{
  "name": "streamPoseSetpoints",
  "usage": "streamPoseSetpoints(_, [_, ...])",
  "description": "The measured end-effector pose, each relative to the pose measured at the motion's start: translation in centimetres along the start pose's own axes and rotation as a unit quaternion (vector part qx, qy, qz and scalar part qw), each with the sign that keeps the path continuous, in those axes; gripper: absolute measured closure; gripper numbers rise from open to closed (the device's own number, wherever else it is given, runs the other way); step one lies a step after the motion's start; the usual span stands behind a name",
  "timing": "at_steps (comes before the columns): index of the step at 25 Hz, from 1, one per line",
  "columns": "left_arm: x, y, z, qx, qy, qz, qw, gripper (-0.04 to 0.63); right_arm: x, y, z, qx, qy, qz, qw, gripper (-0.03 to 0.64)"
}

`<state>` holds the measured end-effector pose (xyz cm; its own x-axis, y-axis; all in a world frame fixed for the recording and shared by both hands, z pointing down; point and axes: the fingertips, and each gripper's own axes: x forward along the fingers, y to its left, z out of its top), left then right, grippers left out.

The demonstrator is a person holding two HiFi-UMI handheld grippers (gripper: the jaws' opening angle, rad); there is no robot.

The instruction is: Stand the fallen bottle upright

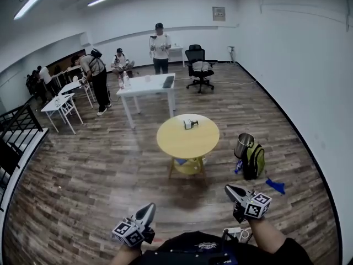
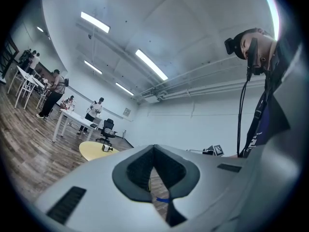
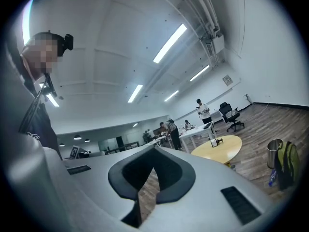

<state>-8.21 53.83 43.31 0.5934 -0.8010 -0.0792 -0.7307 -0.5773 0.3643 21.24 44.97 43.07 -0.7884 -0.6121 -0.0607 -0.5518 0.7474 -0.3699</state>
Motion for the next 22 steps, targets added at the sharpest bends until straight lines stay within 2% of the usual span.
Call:
streamPoseSetpoints(5, [1.2,1.9,0.5,-0.01,0.003,-0.001,0.9999,0.589,1.8,-0.6,-0.5,0.003,0.007,-0.002,1.0,0.597])
streamPoseSetpoints(8, [1.8,4.2,1.2,-0.015,-0.003,-0.015,0.9998,0.589,4.0,-0.7,-0.3,-0.009,0.006,-0.007,1.0,0.597])
streamPoseSetpoints(11, [1.8,7.9,2.2,-0.012,-0.006,-0.03,0.9995,0.589,7.2,-0.2,-0.5,-0.016,0.004,-0.014,1.0,0.597])
streamPoseSetpoints(18, [0.4,17.4,7.6,-0.012,-0.004,-0.039,0.9991,0.589,17.2,2.0,-0.6,-0.02,-0.006,-0.031,0.999,0.597])
streamPoseSetpoints(22, [0.0,22.7,8.6,-0.011,0.006,-0.045,0.9989,0.589,22.3,2.9,-1.6,-0.019,-0.01,-0.029,0.999,0.597])
